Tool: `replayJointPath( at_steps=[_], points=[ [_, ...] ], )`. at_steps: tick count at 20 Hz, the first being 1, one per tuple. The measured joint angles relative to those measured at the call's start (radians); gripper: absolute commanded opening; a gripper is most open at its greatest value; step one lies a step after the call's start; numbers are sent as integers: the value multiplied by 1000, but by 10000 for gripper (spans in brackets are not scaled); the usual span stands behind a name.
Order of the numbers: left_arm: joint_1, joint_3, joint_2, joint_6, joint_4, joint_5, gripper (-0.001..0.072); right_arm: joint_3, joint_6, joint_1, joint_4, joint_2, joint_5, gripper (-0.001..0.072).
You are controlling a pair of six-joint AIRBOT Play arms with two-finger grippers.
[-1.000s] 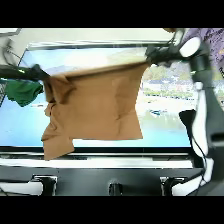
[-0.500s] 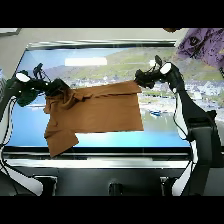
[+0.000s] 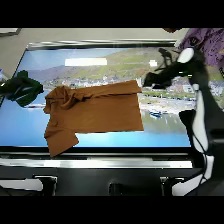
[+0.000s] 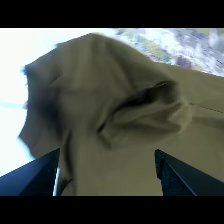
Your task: Fold the clothes and pants, and hang the long-sleeved shirts on hangers.
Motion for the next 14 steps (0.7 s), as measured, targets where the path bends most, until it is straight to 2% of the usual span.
replayJointPath(
  at_steps=[6,10,14],
  points=[
    [208,-363,155,10,3,21,647,-524,-140,-221,168,216,37,602],
    [236,-484,178,31,3,33,647,-849,-242,-269,274,282,-71,604],
    [229,-522,184,45,2,41,647,-1018,-338,-278,395,292,-202,604]
  ],
)
